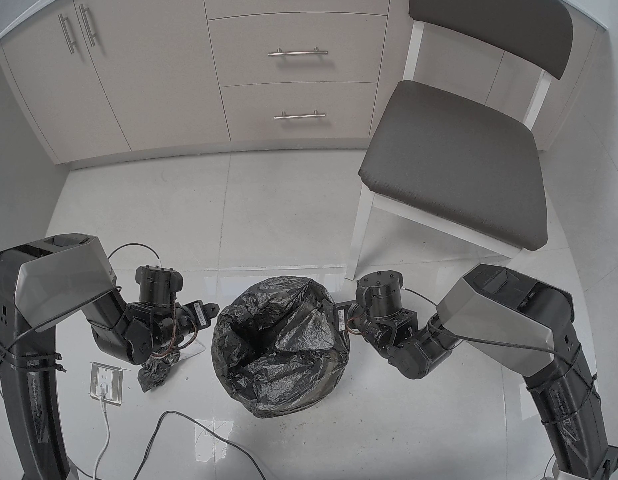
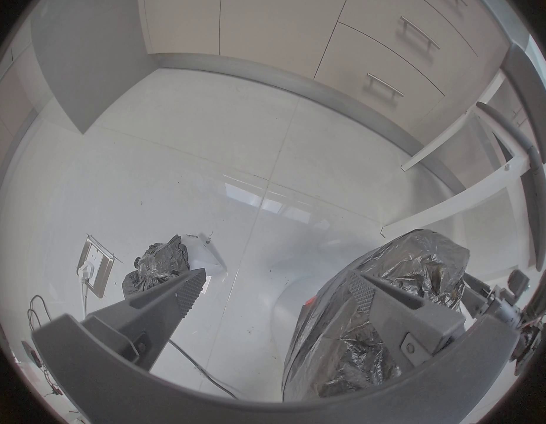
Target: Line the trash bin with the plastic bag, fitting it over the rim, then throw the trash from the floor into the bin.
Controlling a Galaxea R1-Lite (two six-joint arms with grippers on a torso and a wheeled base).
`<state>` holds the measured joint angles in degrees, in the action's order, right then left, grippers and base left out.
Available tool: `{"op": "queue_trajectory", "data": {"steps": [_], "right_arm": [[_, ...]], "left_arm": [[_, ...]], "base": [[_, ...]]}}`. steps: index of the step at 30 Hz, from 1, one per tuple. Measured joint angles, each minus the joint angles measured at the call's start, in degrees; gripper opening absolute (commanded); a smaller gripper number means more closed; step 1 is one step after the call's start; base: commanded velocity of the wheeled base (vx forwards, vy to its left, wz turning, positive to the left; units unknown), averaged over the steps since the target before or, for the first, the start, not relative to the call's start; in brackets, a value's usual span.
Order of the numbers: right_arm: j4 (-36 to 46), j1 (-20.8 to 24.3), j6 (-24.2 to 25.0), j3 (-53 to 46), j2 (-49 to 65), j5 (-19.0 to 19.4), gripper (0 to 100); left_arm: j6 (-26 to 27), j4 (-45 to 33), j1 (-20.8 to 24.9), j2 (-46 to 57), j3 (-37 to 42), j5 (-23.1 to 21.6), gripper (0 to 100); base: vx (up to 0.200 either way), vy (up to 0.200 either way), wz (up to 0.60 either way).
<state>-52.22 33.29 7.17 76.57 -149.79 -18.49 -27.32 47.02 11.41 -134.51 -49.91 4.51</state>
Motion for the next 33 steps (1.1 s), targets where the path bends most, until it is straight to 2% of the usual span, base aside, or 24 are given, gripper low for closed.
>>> {"op": "queue_trajectory", "data": {"steps": [10,19,29,33], "right_arm": [[5.16,-1.93,0.09,5.57,-2.36,-0.02,100],[5.07,-2.07,0.79,4.27,0.76,-0.02,100],[1.54,1.43,4.29,-7.64,8.24,-0.02,100],[0.55,2.82,4.62,-10.84,10.81,-0.02,100]], "left_arm": [[-1.12,0.06,0.18,0.52,-0.09,-0.38,100],[-5.39,0.28,0.74,3.50,-1.27,-1.54,100],[-6.14,-1.26,0.55,1.93,-14.31,-7.30,100],[-6.14,-5.53,1.35,-0.46,-20.35,-8.42,100]], "base": [[0.000,0.000,0.00],[0.000,0.000,0.00],[0.000,0.000,0.00],[0.000,0.000,0.00]]}}
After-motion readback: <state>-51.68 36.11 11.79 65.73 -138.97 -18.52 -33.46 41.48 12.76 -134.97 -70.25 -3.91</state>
